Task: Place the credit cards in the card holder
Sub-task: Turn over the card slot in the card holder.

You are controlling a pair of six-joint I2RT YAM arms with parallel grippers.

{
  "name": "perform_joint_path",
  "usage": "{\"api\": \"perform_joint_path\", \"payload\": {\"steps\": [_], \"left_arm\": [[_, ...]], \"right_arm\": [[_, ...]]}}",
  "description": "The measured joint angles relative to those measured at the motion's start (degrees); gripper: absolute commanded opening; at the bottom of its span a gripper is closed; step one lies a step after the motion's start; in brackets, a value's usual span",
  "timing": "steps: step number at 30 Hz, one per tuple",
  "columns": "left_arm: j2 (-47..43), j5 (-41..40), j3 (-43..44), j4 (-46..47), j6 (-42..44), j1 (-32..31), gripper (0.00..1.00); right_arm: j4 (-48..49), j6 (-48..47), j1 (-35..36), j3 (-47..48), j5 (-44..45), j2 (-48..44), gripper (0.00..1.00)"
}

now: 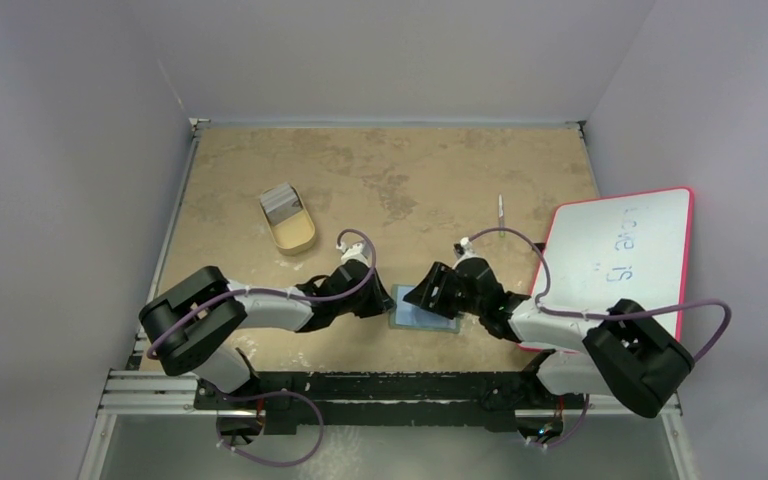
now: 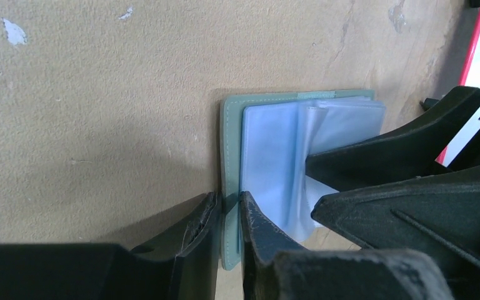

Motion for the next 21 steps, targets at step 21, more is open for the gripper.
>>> {"api": "perform_joint_path", "payload": {"steps": [21], "left_arm": [[-2.9,-0.7,-4.0,2.3,-3.9,-0.2,0.16]], "right_arm": [[16.9,2.3,0.0,0.8,-11.1,6.0,0.59]]}}
